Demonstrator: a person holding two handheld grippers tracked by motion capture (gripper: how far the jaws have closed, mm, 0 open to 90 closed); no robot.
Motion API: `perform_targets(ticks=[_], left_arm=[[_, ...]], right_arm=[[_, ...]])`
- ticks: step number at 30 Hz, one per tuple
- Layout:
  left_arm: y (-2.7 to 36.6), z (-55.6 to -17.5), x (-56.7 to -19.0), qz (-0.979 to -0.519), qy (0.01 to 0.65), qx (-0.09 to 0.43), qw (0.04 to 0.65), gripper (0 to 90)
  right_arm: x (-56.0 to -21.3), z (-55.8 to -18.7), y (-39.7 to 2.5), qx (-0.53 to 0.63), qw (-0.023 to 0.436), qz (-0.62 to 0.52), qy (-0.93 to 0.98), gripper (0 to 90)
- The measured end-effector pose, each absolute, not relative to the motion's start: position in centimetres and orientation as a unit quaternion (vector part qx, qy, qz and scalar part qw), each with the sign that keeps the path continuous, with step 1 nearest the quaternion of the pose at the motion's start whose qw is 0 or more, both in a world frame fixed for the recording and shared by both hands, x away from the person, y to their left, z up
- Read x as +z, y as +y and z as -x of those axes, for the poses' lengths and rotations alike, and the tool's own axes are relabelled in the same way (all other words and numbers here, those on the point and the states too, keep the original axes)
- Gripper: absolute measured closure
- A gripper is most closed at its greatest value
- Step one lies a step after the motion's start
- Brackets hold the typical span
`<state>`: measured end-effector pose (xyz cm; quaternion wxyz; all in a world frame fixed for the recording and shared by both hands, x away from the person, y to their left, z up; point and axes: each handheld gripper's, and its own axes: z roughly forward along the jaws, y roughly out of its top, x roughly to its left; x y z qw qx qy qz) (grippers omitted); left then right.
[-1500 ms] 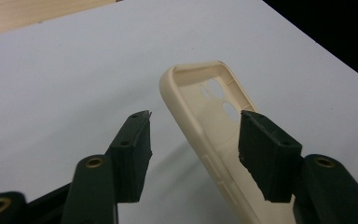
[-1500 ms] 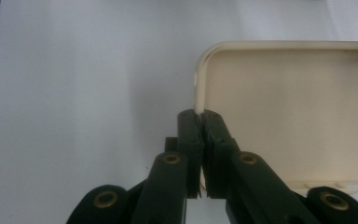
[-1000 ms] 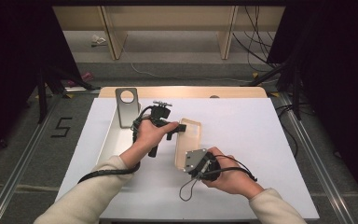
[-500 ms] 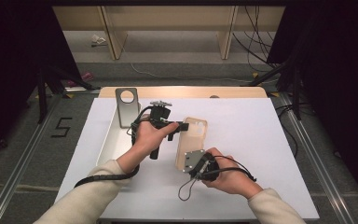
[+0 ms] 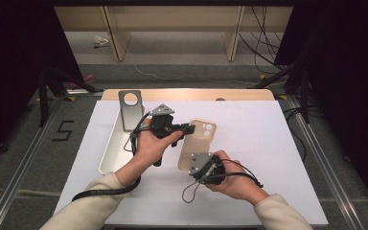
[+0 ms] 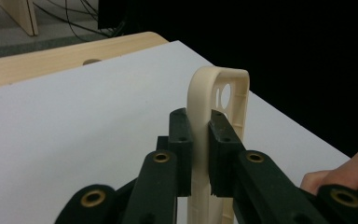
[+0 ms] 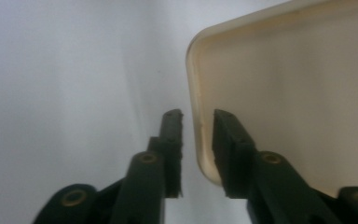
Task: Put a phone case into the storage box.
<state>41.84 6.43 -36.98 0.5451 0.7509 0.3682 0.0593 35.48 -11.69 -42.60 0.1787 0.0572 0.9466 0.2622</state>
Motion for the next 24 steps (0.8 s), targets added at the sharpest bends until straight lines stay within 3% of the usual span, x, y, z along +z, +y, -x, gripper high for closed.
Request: perform_targets(ticks=[3, 10, 15, 24], left_arm=[[6.9, -41.7, -37.1, -0.748, 0.363, 0.069, 0.551, 81.4], [8.3, -41.6, -37.6, -0.74, 0.361, 0.097, 0.559, 81.3], [9.2, -41.6, -37.8, -0.735, 0.364, 0.113, 0.56, 81.2], [10.7, -41.3, -37.9, -0.722, 0.367, 0.129, 0.572, 81.1]], right_arm=[[-42.4, -35.6, -11.9, 0.282, 0.192, -0.076, 0.937, 47.8], [-42.0, -35.9, -12.4, 0.32, 0.191, -0.106, 0.922, 30.7], [-41.9, -35.8, -12.7, 0.338, 0.195, -0.114, 0.914, 22.9], [-41.6, -35.8, -13.8, 0.366, 0.196, -0.139, 0.899, 19.2]])
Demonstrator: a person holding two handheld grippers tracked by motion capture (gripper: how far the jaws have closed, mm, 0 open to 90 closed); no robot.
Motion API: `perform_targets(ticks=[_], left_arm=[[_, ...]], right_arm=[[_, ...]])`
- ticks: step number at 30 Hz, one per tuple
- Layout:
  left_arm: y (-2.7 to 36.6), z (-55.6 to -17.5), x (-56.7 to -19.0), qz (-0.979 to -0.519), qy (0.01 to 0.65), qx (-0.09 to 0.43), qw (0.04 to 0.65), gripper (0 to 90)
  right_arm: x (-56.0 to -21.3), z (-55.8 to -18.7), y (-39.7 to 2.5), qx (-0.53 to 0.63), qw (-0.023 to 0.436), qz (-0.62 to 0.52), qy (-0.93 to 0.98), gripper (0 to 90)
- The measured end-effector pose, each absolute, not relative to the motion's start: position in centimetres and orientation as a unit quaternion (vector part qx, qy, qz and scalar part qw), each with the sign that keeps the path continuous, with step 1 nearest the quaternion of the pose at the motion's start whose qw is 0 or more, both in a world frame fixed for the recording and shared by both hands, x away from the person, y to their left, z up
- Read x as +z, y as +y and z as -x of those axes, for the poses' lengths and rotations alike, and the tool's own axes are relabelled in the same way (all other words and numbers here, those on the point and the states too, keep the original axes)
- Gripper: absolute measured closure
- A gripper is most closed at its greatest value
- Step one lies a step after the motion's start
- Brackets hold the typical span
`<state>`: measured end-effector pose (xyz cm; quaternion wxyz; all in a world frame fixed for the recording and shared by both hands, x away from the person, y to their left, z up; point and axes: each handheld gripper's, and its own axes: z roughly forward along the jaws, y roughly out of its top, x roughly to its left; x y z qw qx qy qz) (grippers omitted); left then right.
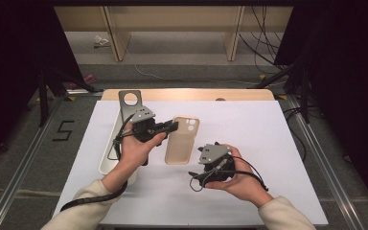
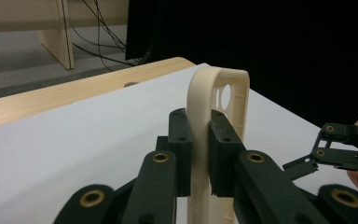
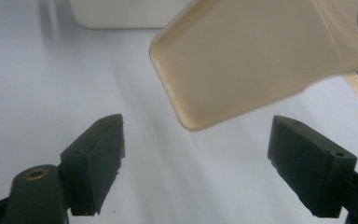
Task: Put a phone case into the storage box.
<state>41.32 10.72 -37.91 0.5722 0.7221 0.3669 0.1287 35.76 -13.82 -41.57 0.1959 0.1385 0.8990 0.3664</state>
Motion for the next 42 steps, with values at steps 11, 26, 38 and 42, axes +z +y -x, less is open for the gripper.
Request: perform_targets(ticks=[11, 26, 38, 42], left_arm=[[12.5, -40.5, -37.7, -0.715, 0.365, 0.142, 0.58, 81.0], [13.2, -39.9, -36.4, -0.709, 0.35, 0.159, 0.591, 80.9], [14.4, -39.9, -35.2, -0.704, 0.34, 0.175, 0.599, 80.9], [14.9, -40.0, -34.8, -0.702, 0.337, 0.174, 0.602, 80.9]], right_arm=[[-41.5, -36.2, -15.8, 0.379, 0.201, -0.175, 0.886, 18.0], [-41.3, -36.2, -18.2, 0.395, 0.2, -0.215, 0.87, 17.3], [-41.3, -36.2, -19.6, 0.398, 0.203, -0.238, 0.862, 17.2], [-41.4, -36.2, -20.1, 0.401, 0.198, -0.249, 0.859, 17.2]])
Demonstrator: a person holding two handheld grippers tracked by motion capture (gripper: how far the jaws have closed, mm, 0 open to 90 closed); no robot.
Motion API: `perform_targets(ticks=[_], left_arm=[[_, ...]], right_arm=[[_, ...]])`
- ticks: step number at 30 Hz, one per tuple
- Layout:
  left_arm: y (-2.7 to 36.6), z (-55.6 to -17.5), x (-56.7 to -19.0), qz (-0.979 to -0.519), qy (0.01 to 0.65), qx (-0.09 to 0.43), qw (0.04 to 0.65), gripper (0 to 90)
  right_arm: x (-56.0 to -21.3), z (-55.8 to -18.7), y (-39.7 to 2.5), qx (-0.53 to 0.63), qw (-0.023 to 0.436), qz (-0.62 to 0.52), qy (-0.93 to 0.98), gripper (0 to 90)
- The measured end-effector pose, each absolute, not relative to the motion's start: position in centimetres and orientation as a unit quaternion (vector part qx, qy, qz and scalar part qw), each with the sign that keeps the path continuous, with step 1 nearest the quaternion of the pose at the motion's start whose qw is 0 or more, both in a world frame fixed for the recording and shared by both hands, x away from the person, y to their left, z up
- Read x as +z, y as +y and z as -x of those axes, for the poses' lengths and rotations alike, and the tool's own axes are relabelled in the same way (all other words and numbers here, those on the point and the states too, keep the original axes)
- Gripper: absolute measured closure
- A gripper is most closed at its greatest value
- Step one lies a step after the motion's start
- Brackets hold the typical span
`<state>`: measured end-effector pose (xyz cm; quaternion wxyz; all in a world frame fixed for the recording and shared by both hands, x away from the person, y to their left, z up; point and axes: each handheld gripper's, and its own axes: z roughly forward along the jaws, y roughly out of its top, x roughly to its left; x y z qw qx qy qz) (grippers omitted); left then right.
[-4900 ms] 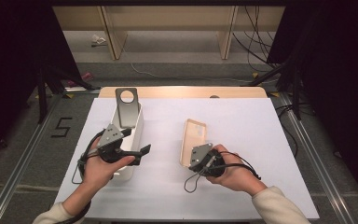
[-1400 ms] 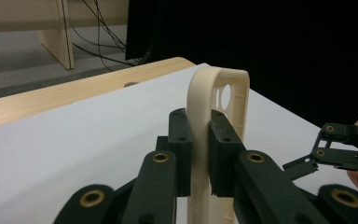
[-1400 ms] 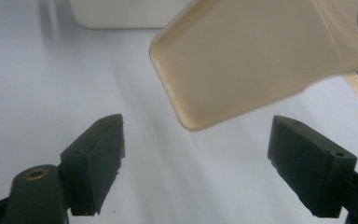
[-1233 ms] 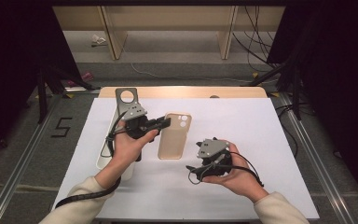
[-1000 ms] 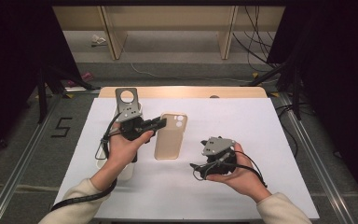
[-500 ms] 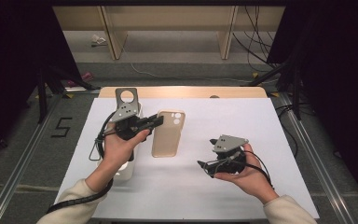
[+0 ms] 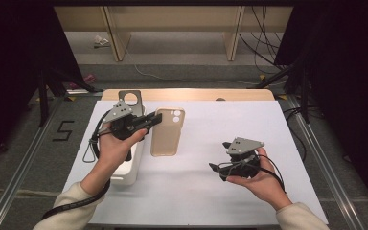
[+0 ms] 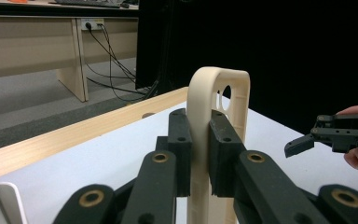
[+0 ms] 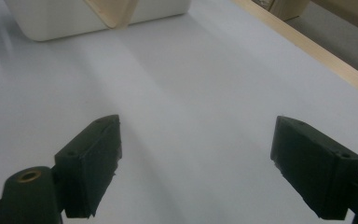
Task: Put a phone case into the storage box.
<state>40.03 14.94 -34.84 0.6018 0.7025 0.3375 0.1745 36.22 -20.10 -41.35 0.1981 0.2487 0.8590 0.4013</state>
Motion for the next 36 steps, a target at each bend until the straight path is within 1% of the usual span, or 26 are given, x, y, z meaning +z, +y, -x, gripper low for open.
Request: perform_targets(ticks=[6, 36], left_arm=[[15.6, -40.2, -34.5, -0.7, 0.342, 0.176, 0.602, 80.9], [18.7, -40.6, -32.5, -0.688, 0.349, 0.203, 0.603, 80.9]], right_arm=[[-41.3, -36.3, -20.8, 0.411, 0.191, -0.262, 0.852, 17.0], [-41.3, -35.7, -23.1, 0.415, 0.198, -0.293, 0.838, 16.8]])
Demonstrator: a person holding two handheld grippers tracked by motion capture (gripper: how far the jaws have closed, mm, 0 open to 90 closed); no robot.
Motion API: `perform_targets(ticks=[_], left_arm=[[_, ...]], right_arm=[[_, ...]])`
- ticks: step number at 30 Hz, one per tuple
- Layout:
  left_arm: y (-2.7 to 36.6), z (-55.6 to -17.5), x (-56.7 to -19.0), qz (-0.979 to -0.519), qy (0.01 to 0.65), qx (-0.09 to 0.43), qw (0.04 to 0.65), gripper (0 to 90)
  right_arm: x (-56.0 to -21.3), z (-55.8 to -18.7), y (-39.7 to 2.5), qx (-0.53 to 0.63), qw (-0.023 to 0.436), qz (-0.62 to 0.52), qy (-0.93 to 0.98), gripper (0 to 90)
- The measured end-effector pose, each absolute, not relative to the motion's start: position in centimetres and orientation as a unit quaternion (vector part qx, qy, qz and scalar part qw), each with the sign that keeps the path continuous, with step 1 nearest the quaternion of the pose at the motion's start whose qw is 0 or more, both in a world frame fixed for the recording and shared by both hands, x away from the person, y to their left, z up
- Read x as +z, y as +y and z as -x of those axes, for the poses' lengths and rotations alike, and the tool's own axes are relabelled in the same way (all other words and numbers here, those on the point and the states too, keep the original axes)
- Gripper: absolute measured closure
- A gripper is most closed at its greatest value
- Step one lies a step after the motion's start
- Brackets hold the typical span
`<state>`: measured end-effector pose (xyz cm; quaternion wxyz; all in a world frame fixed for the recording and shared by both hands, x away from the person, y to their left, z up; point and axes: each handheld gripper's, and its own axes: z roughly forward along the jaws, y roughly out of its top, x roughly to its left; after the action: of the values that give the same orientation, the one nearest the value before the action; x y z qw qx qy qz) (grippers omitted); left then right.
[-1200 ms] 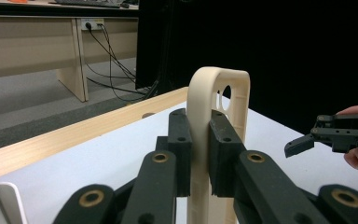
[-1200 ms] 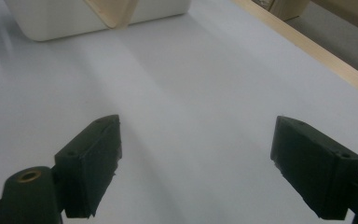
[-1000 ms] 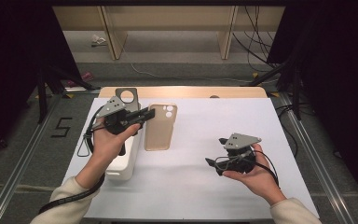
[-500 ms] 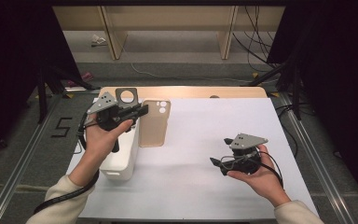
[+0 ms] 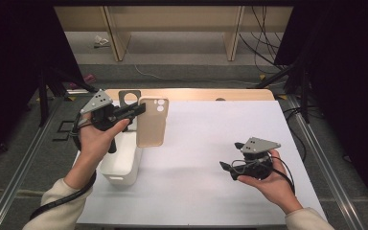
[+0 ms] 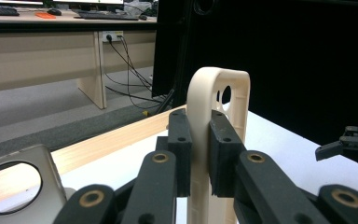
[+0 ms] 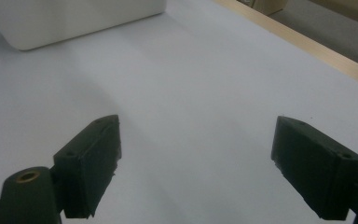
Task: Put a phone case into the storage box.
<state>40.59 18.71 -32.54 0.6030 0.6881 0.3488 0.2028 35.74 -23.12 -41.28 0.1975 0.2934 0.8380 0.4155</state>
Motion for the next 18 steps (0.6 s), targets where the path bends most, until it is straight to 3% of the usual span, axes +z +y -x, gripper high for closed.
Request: perform_targets(ticks=[18], left_arm=[[20.6, -41.0, -32.0, -0.683, 0.355, 0.217, 0.601, 81.0]], right_arm=[[-41.2, -35.5, -24.3, 0.418, 0.204, -0.306, 0.83, 16.8]])
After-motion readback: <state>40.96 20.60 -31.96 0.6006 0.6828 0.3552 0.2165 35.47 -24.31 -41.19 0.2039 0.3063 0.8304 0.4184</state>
